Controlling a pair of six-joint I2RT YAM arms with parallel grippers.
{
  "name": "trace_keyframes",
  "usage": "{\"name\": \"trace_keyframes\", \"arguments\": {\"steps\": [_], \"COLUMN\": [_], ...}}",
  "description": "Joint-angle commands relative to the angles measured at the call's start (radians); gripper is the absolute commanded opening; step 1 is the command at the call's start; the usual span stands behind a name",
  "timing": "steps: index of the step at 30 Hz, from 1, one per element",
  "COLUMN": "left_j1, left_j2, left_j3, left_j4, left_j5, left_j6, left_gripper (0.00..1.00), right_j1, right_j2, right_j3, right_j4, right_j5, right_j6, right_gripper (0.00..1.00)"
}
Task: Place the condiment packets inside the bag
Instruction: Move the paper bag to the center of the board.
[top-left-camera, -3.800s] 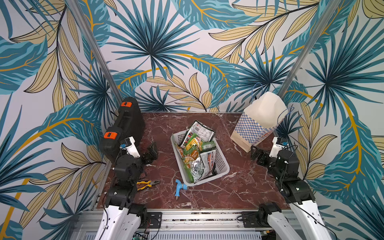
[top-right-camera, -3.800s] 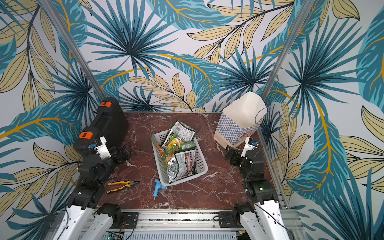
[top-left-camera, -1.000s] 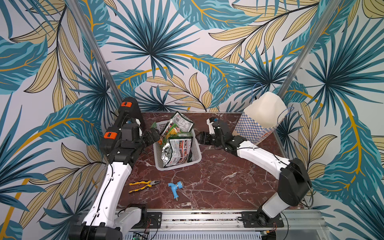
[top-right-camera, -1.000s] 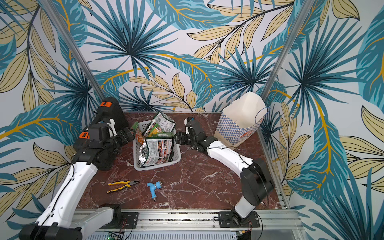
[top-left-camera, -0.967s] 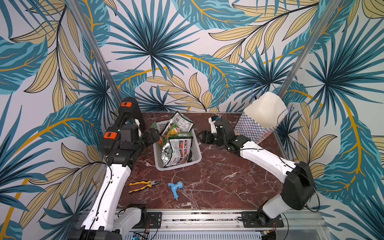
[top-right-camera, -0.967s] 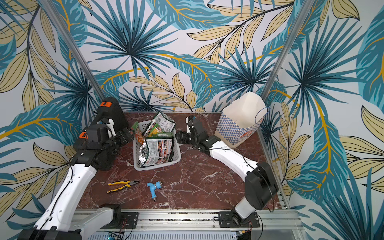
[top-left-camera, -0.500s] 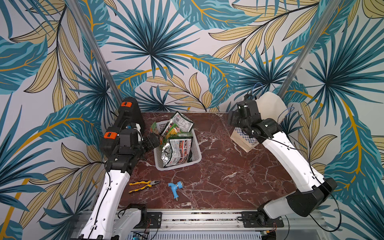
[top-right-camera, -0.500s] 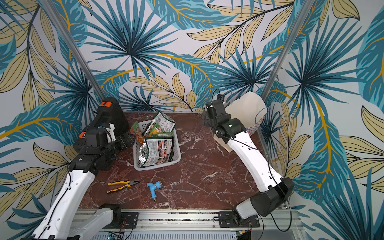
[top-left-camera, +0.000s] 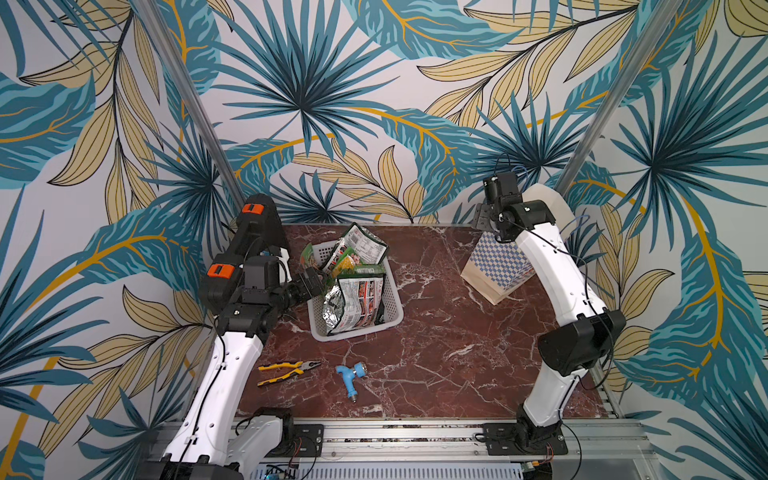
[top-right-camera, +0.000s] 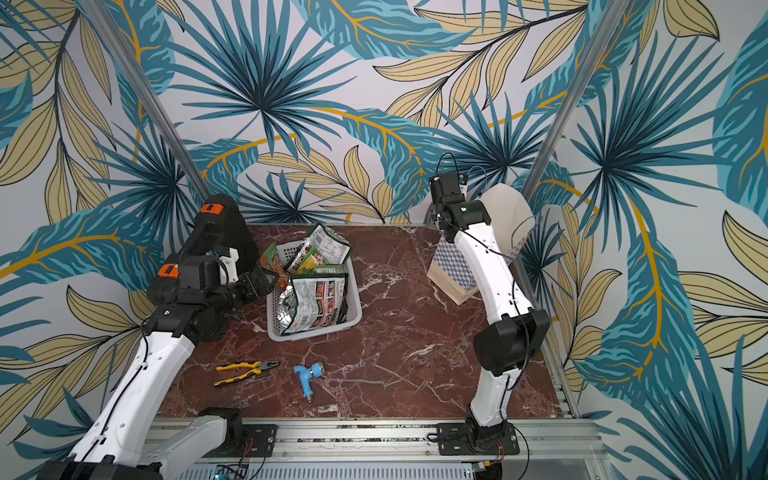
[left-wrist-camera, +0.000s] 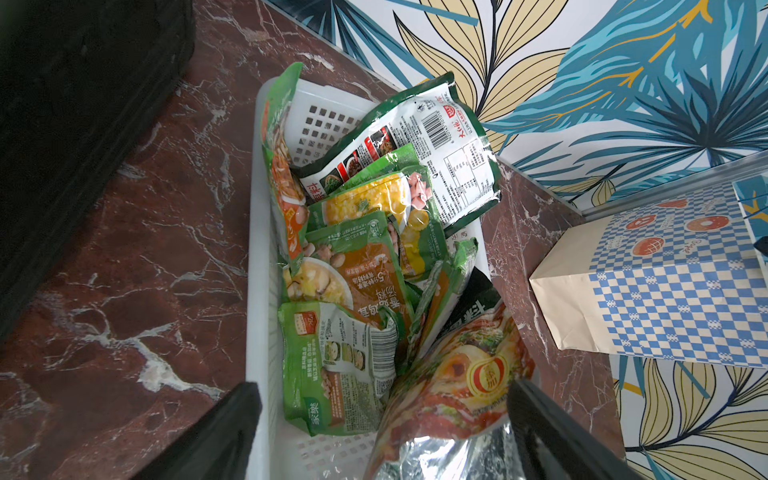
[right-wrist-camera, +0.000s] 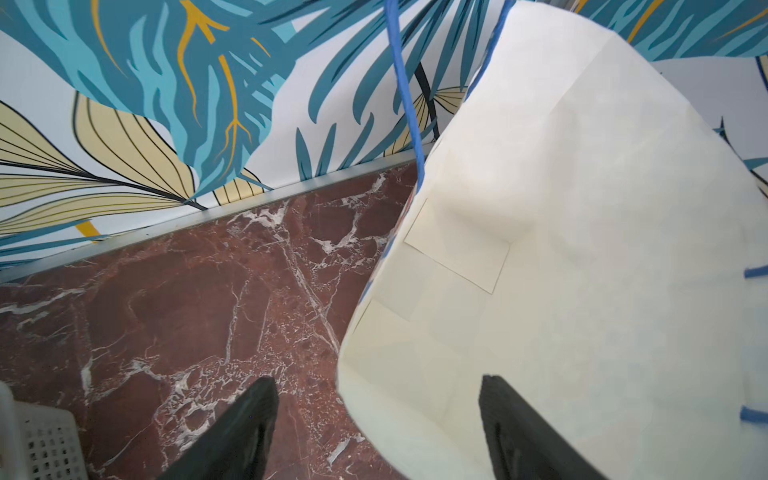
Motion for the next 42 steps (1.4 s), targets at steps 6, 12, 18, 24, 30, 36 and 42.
{"name": "trace_keyframes", "arguments": {"steps": [6, 12, 18, 24, 30, 36, 42], "left_j1": [0.003, 0.003, 0.003, 0.002, 0.002, 0.003, 0.003], "left_j2": [-0.018, -0.020, -0.023, -0.021, -0.032, -0.034, -0.035], "left_j3": [0.004, 0.005, -0.003, -0.016, -0.016, -0.021, -0.024], "left_j4": [-0.018, -0.017, -0.012, 0.000, -0.010, -0.010, -0.003], "left_j5": [0.015, 0.015, 0.012, 0.016, 0.007, 0.001, 0.000], "left_j6": [0.016, 0.016, 0.009, 0.000, 0.004, 0.000, -0.008], "left_gripper": [0.98, 0.98, 0.98, 0.98, 0.98, 0.98, 0.98], "right_j1": [-0.051, -0.049, -0.011, 0.090, 0.181, 0.219, 0.226], "right_j2": [0.157, 0.170, 0.123, 0.087, 0.090, 0.087, 0.160], "right_j3": [0.173, 0.204, 0.138, 0.070, 0.076, 0.079, 0.157], "right_j4": [-0.114, -0.090, -0.024, 0.064, 0.101, 0.131, 0.123], "right_j5": [-0.100, -0.191, -0.316, -0.358, -0.390, -0.496, -0.594], "right_j6": [-0.079, -0.155, -0.224, -0.345, -0.446, -0.529, -0.575], "right_gripper": [0.63, 0.29, 0.12, 0.03, 0.01, 0.01, 0.02]}}
